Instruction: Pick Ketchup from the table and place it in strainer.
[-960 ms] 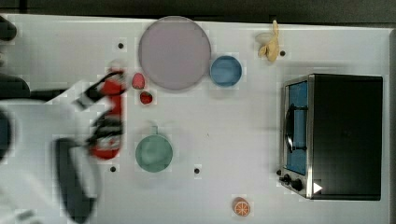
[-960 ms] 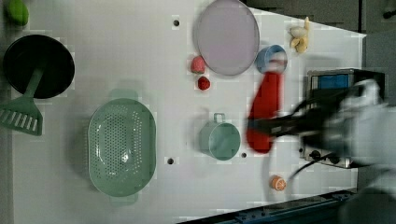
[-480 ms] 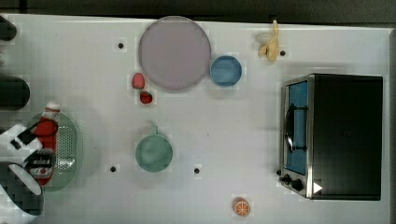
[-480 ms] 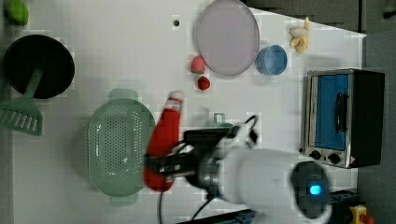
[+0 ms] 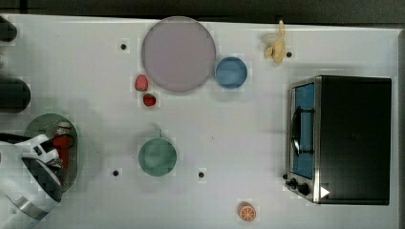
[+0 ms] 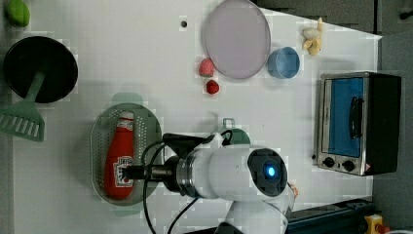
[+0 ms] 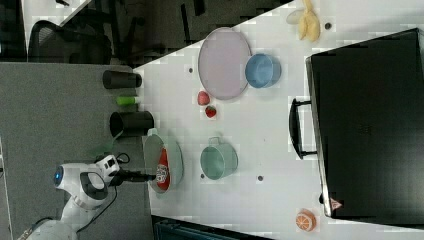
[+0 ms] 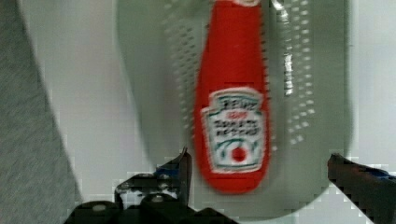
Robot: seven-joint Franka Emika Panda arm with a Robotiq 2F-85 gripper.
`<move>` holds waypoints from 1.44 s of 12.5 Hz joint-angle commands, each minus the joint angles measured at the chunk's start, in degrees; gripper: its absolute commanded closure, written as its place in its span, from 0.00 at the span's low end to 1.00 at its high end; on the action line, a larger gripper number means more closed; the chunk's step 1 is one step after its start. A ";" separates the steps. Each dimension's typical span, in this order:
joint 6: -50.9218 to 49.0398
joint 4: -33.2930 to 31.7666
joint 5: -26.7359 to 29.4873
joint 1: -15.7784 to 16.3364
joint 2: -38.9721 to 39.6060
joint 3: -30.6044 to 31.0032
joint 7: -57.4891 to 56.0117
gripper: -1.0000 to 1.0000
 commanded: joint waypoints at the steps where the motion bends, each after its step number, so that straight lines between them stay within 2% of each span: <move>1: -5.99 1.83 -0.12 -3.77 -9.97 -0.30 6.54 0.00; 4: -19.61 3.31 -0.10 -9.38 -20.72 -3.16 3.64 0.00; 8: -32.95 6.06 -0.10 -15.53 -31.03 -14.97 -1.98 0.00; 11: -33.69 6.17 -0.11 -16.43 -34.33 -25.45 -1.99 0.00; 13: -34.19 6.18 -0.10 -16.39 -35.95 -30.02 -2.01 0.00; 16: -39.75 6.18 0.02 -16.39 -37.58 -32.64 -2.01 0.00; 18: -40.08 6.27 0.34 -16.37 -38.13 -32.68 -2.00 0.00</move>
